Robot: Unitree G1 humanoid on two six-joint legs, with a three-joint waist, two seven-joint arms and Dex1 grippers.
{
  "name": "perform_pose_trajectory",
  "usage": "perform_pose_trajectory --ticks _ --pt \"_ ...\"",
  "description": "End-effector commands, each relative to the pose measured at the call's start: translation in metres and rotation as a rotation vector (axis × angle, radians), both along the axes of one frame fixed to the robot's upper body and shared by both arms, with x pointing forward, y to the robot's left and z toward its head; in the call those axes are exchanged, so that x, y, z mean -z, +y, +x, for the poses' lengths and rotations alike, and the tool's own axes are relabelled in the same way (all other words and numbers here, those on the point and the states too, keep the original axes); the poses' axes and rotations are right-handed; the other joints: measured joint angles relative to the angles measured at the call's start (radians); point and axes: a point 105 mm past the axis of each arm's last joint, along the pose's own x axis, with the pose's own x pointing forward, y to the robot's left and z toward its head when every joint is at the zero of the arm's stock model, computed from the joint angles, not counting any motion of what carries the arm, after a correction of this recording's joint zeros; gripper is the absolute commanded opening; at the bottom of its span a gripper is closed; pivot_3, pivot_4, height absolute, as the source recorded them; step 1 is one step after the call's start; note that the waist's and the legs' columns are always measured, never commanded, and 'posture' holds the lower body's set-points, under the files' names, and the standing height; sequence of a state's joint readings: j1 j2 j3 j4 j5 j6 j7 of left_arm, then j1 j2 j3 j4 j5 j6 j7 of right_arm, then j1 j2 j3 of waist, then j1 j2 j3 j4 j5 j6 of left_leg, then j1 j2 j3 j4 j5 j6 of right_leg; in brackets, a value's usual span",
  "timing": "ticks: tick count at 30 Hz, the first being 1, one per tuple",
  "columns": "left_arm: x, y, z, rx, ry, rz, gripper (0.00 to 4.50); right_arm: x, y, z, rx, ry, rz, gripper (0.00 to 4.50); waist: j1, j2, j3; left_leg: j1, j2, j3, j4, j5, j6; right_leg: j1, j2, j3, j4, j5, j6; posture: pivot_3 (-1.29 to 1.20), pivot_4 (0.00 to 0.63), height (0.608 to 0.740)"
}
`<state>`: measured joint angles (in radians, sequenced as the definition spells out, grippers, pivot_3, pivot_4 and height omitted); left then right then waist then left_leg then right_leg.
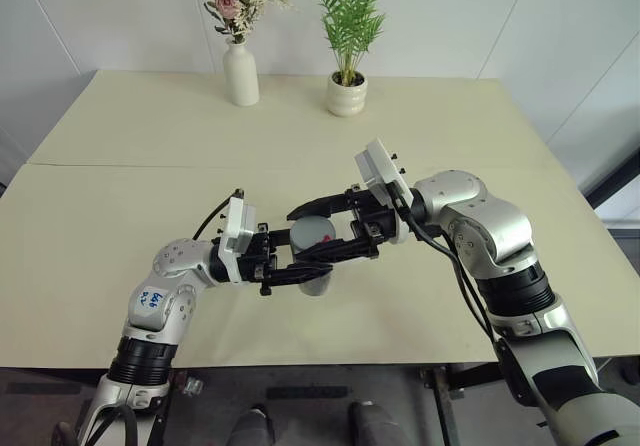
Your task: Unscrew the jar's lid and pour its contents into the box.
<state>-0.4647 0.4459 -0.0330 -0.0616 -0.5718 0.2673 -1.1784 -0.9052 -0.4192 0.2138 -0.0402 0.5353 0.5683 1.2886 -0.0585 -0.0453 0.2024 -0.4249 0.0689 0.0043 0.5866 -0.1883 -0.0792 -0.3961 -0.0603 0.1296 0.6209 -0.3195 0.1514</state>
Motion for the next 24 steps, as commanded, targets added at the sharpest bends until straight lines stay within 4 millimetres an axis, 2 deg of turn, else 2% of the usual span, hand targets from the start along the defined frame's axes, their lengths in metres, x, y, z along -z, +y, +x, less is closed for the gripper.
perform_pose_trajectory --ticks 1,13,24 --pt "-0.005 -0.001 -0.001 0.007 -0.038 -0.012 2.19 -0.019 0.001 -0.006 -0.002 -0.085 0.061 4.47 0.0 0.0 0.0 0.0 0.0 0.0 0.0 0.0 0.0 0.0 0.0 0.0 0.0 0.0 0.0 0.0 0.15 0.74" --pt "-0.008 0.009 0.007 -0.056 -0.043 -0.035 2.19 -0.023 -0.011 -0.006 0.101 -0.137 0.105 4.49 0.001 0.0 0.0 0.0 0.0 0.0 0.0 0.0 0.0 -0.001 0.0 0.0 0.0 0.0 0.0 0.0 0.15 0.74" --pt "-0.011 0.001 0.009 -0.03 -0.041 -0.041 2.19 -0.006 0.003 0.005 0.216 -0.101 0.106 4.49 0.001 0.0 0.0 -0.001 0.0 0.0 0.0 0.0 0.0 -0.001 0.0 0.0 0.0 0.0 0.0 0.0 0.15 0.74"
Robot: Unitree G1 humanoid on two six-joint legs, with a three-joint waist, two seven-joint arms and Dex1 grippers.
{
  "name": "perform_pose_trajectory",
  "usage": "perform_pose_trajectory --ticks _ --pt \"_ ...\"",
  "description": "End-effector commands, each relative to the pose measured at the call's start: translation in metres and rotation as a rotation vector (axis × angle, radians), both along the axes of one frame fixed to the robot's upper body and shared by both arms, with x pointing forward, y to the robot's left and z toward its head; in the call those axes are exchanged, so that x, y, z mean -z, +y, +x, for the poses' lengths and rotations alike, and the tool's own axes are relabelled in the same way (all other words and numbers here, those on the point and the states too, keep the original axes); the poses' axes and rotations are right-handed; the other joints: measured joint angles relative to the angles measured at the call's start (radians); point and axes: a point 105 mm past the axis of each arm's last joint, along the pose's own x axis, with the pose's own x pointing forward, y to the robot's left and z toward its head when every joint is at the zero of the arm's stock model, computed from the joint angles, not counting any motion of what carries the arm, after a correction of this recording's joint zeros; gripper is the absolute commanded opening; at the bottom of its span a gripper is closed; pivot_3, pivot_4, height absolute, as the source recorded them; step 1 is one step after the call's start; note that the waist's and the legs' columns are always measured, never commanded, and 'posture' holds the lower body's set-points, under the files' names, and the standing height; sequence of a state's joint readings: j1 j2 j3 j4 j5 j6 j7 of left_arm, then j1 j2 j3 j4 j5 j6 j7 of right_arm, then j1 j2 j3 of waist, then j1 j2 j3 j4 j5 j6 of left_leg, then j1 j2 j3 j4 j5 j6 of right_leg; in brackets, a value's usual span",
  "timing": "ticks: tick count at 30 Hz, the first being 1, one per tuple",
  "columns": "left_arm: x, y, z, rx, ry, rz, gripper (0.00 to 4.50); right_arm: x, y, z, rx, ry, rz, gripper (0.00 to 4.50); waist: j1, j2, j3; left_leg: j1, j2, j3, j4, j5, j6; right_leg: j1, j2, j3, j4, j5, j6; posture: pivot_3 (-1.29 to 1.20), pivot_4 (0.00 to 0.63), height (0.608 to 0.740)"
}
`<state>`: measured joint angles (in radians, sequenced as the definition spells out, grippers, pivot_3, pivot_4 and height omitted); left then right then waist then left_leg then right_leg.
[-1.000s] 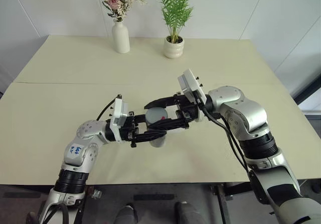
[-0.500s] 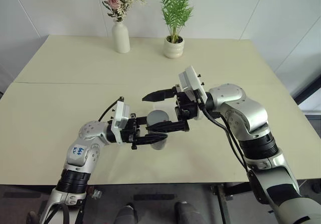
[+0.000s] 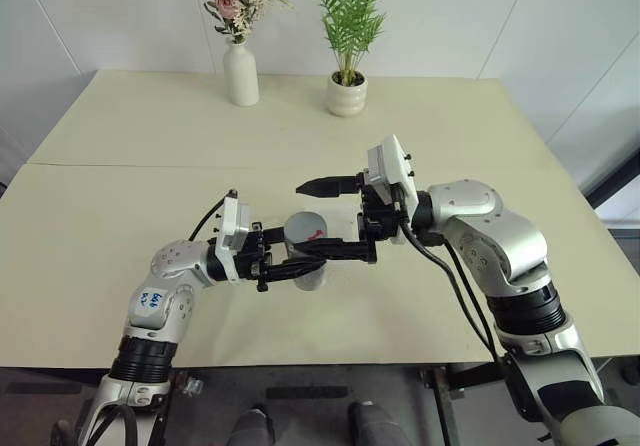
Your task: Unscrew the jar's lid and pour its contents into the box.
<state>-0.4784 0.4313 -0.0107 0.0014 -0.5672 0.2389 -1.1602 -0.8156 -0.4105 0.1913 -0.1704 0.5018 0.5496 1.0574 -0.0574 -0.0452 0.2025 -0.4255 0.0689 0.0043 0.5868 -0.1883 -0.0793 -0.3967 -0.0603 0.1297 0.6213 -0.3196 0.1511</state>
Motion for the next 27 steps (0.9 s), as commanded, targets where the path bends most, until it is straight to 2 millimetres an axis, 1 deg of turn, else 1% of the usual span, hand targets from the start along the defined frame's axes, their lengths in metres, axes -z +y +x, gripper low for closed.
perform_pose_trajectory --ticks 1,8,13,17,27 --pt "-0.011 -0.006 -0.002 0.026 -0.051 -0.006 2.19 -0.005 0.004 0.0 0.013 -0.027 0.026 4.49 0.0 0.0 0.0 0.0 0.0 0.0 0.0 0.0 0.0 0.0 0.0 0.0 0.0 0.0 0.0 0.0 0.15 0.74" --pt "-0.012 -0.006 -0.003 0.03 -0.049 -0.004 2.19 -0.006 0.005 0.005 0.029 -0.021 0.042 4.49 0.0 0.0 0.0 0.0 0.0 0.0 0.0 0.0 0.0 0.0 0.0 0.0 0.0 0.0 0.0 0.0 0.15 0.74" --pt "-0.011 -0.004 -0.003 0.029 -0.048 -0.002 2.19 -0.006 -0.004 0.012 0.067 -0.032 0.036 4.49 0.0 0.0 0.0 0.0 0.0 0.0 0.0 0.0 0.0 0.0 0.0 0.0 0.0 0.0 0.0 0.0 0.15 0.74" --pt "-0.011 -0.003 -0.003 0.023 -0.048 -0.001 2.19 -0.007 -0.017 0.017 0.107 -0.037 0.039 4.49 0.001 0.0 0.0 0.0 0.0 0.0 0.0 0.0 0.0 0.0 0.0 0.0 0.0 0.0 0.0 0.0 0.15 0.74" --pt "-0.01 -0.003 -0.002 0.021 -0.044 -0.002 2.19 0.0 -0.029 0.013 0.123 -0.008 0.057 4.49 0.0 0.0 0.0 0.0 0.0 0.0 0.0 0.0 0.0 0.0 0.0 0.0 0.0 0.0 0.0 0.0 0.15 0.74"
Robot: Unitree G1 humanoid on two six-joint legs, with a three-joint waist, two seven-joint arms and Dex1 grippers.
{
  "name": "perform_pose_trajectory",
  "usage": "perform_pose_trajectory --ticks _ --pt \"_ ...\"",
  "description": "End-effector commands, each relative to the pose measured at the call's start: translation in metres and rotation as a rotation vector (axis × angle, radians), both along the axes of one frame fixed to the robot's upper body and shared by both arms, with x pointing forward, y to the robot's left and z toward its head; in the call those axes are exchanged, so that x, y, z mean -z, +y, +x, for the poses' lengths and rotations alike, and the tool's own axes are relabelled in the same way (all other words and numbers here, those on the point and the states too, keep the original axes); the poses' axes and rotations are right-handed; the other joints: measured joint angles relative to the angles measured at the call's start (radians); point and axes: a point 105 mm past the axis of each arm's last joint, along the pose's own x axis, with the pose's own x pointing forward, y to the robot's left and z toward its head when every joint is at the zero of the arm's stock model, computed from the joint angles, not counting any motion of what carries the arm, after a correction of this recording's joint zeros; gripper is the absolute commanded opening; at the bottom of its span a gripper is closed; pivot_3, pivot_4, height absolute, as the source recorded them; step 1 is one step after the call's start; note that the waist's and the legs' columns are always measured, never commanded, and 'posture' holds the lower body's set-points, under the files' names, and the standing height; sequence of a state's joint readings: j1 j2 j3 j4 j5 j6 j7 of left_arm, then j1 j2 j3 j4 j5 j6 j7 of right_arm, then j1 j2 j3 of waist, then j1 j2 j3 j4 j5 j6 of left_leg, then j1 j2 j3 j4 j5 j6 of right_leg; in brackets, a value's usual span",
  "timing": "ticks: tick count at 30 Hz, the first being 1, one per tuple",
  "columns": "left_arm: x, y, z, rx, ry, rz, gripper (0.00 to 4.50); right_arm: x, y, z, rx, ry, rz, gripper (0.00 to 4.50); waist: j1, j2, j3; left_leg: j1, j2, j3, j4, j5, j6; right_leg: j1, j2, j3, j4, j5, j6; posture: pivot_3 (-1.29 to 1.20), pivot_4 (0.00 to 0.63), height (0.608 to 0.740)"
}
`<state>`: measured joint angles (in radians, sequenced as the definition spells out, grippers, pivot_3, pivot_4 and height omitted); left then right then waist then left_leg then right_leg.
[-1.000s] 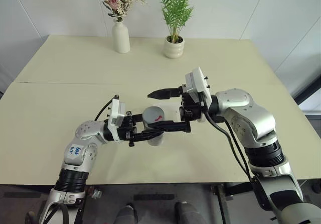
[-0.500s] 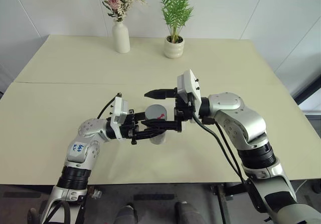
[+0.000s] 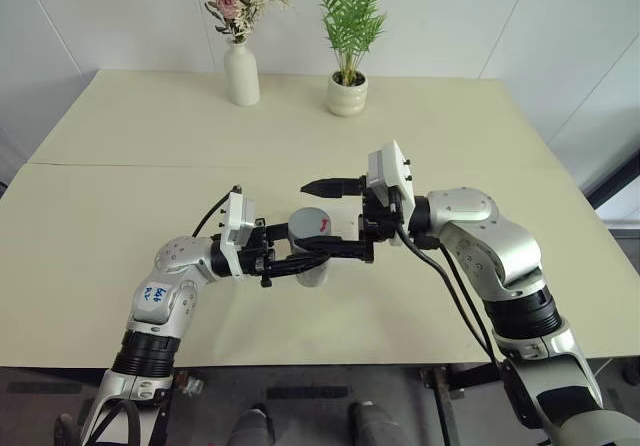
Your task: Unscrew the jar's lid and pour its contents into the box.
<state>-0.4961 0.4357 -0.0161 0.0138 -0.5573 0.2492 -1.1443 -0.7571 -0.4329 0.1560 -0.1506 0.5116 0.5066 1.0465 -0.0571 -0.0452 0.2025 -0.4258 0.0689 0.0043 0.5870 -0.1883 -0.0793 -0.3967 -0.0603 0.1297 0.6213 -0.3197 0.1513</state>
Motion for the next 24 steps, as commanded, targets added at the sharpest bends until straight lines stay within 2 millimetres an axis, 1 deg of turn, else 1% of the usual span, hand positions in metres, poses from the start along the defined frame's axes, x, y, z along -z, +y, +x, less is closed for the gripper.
perform_pose_trajectory --ticks 1,7,15,20,22,24 --pt "-0.009 -0.002 -0.007 0.038 -0.051 -0.016 2.19 -0.008 -0.014 0.006 0.067 -0.029 0.021 4.49 0.0 0.0 0.0 0.0 0.0 0.0 0.0 0.0 0.0 0.0 0.0 0.0 0.0 0.0 0.0 0.0 0.15 0.74" --pt "-0.009 -0.002 -0.006 0.034 -0.054 -0.017 2.19 -0.008 -0.029 0.011 0.105 -0.023 0.023 4.49 0.002 0.0 0.0 0.0 0.0 0.0 0.0 0.0 0.0 0.0 0.0 0.0 0.0 0.0 0.0 0.0 0.15 0.74" --pt "-0.009 -0.001 -0.007 0.029 -0.05 -0.018 2.19 0.0 -0.052 0.012 0.157 0.014 -0.009 4.49 0.001 0.0 0.0 0.0 0.0 0.0 0.001 0.0 0.0 0.0 0.0 0.0 0.0 0.0 0.0 0.0 0.15 0.74" --pt "-0.009 -0.001 -0.007 0.03 -0.051 -0.017 2.19 0.006 -0.064 0.011 0.186 0.035 -0.025 4.49 0.001 0.0 0.0 0.0 0.0 0.0 0.001 0.0 0.0 0.0 0.0 0.0 0.0 0.0 0.0 0.0 0.15 0.74" --pt "-0.009 0.0 -0.006 0.028 -0.052 -0.015 2.19 0.006 -0.07 0.009 0.189 0.04 -0.031 4.49 0.002 0.0 0.0 0.0 0.0 0.0 0.001 0.0 0.0 0.0 0.0 0.0 0.0 0.0 0.0 0.0 0.15 0.74" --pt "-0.009 0.001 -0.006 0.027 -0.053 -0.013 2.19 0.004 -0.071 0.004 0.172 0.042 -0.032 4.49 0.003 0.0 0.0 0.0 0.0 0.0 0.001 0.0 0.0 0.0 0.0 0.0 0.0 0.0 0.0 0.0 0.15 0.74"
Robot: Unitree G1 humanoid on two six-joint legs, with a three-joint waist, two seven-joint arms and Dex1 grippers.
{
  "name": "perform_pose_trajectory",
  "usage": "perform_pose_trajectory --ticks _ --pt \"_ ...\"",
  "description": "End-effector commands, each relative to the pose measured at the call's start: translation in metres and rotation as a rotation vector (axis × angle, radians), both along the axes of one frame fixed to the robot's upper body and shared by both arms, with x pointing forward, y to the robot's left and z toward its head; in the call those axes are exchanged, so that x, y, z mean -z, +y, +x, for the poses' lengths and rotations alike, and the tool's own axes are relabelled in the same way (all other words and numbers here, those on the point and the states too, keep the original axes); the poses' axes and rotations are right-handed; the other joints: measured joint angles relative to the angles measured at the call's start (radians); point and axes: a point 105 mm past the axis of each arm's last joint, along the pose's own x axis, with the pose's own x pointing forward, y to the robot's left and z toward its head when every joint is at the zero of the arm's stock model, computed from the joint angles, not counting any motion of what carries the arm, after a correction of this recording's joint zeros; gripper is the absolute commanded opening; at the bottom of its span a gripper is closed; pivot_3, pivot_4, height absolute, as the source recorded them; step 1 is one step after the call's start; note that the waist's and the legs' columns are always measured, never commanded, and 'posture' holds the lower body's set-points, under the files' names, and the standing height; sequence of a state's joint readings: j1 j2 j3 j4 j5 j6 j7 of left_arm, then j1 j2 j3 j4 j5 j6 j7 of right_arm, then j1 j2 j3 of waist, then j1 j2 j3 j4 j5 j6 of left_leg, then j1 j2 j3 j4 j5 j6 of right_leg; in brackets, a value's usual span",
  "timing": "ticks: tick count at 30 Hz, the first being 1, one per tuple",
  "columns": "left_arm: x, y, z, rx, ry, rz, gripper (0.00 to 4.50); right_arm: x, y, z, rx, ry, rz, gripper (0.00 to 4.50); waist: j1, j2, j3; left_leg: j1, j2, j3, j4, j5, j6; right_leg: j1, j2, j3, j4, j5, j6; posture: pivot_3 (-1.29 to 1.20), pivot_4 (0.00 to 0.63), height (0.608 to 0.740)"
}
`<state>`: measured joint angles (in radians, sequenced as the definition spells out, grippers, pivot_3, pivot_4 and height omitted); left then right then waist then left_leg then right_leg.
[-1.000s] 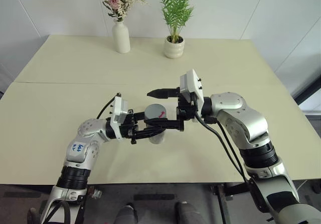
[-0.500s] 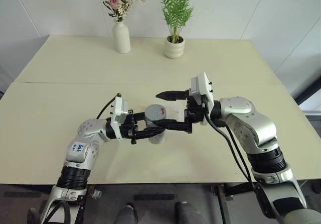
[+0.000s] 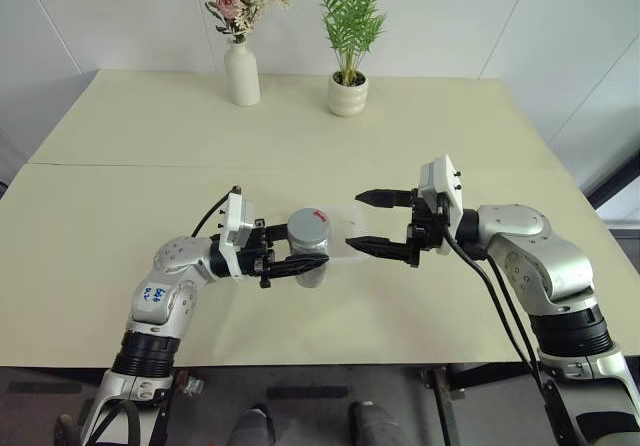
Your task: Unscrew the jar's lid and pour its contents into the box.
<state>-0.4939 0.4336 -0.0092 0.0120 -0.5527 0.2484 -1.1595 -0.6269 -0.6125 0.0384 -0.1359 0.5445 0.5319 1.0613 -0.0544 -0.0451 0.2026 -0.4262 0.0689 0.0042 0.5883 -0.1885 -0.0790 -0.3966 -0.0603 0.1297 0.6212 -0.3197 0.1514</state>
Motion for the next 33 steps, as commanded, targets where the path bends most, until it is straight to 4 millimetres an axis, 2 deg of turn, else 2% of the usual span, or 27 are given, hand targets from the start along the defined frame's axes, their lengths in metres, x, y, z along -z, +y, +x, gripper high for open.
perform_pose_trajectory --ticks 1,6,11,17,25,33 --pt "-0.009 0.0 -0.004 0.018 -0.048 -0.015 2.19 -0.019 -0.004 -0.013 -0.043 -0.051 0.021 4.49 0.0 0.0 0.0 0.0 0.0 0.0 0.0 0.0 0.0 0.0 0.0 0.0 0.0 0.0 0.0 0.0 0.15 0.74" --pt "-0.009 0.0 -0.004 0.016 -0.048 -0.013 2.19 -0.03 0.018 -0.025 -0.125 -0.074 0.057 4.49 -0.005 0.0 0.0 0.0 0.0 0.0 0.0 0.0 0.0 0.0 0.0 0.0 0.0 0.0 0.0 0.0 0.15 0.74" --pt "-0.008 -0.002 -0.005 0.021 -0.043 -0.012 2.19 -0.033 0.043 -0.033 -0.19 -0.082 0.062 4.49 -0.001 0.0 0.0 0.0 0.0 0.0 0.001 0.0 0.0 0.0 0.0 0.0 0.001 0.0 0.0 0.0 0.15 0.74" --pt "-0.008 -0.003 -0.005 0.029 -0.043 -0.012 2.19 -0.028 0.067 -0.028 -0.205 -0.084 0.045 4.49 -0.003 0.0 0.0 0.0 0.0 0.0 0.0 0.0 0.0 0.0 0.0 0.0 0.001 0.0 0.0 0.0 0.15 0.74" --pt "-0.007 -0.004 -0.006 0.034 -0.041 -0.012 2.19 -0.032 0.08 -0.018 -0.198 -0.105 0.053 4.49 -0.002 0.0 0.0 0.0 0.0 0.0 0.001 0.0 0.0 0.0 0.0 0.0 0.001 0.0 0.0 0.0 0.15 0.74" --pt "-0.007 -0.003 -0.007 0.028 -0.041 -0.015 2.19 -0.036 0.074 -0.009 -0.155 -0.115 0.065 4.49 -0.002 0.0 0.0 0.0 0.0 0.0 0.001 0.0 0.0 0.0 0.0 0.0 0.001 0.0 0.0 0.0 0.15 0.74"
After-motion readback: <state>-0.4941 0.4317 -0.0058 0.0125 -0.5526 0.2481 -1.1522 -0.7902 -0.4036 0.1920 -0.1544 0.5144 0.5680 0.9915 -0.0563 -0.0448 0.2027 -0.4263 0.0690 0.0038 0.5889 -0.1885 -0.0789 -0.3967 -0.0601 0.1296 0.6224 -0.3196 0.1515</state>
